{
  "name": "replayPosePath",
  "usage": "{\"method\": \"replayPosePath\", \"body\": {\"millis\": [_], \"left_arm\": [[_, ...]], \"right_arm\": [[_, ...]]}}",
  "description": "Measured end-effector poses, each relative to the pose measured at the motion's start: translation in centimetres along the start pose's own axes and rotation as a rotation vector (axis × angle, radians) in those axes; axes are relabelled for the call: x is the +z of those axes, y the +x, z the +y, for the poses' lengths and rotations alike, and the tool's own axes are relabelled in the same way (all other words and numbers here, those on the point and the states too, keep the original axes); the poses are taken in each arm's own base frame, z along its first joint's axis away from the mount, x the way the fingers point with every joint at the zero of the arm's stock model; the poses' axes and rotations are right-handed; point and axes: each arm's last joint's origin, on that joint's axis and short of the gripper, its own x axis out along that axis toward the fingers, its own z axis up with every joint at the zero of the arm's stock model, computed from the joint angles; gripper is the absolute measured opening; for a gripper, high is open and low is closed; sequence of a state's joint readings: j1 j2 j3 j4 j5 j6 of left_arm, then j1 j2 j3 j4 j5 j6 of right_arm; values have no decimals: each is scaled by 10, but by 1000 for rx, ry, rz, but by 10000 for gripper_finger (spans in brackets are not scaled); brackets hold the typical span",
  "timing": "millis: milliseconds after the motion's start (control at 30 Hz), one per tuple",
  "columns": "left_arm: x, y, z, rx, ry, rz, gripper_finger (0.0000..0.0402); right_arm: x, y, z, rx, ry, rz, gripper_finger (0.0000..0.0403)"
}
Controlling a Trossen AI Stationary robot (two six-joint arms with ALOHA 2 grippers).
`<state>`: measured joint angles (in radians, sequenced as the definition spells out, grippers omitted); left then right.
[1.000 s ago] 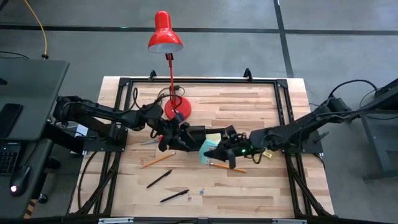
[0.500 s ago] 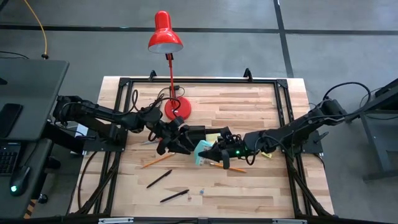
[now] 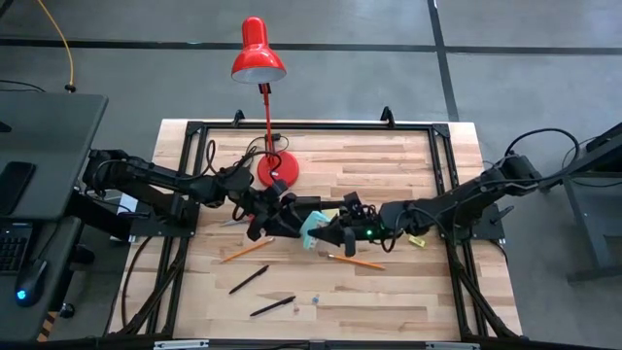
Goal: Pick and place office supplies into organizer
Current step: Put the blue sticky notes into the black desk organizer
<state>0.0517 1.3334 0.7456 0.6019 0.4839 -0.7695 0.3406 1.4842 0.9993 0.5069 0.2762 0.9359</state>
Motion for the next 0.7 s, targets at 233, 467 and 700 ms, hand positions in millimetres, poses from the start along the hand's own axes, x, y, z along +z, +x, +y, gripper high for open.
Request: {"method": "replayPosePath", "body": {"millis": [233, 467, 700], "left_arm": [[0, 2, 2, -2, 8, -15, 137], [-2, 7, 6, 3, 18, -10, 19], [-8, 7, 14, 84, 55, 48, 12]], "right_arm": [[5, 6, -5, 25, 6, -18, 16], [-1, 7, -6, 21, 4, 11, 21], [-6, 2, -4, -14, 50, 53, 130]]}}
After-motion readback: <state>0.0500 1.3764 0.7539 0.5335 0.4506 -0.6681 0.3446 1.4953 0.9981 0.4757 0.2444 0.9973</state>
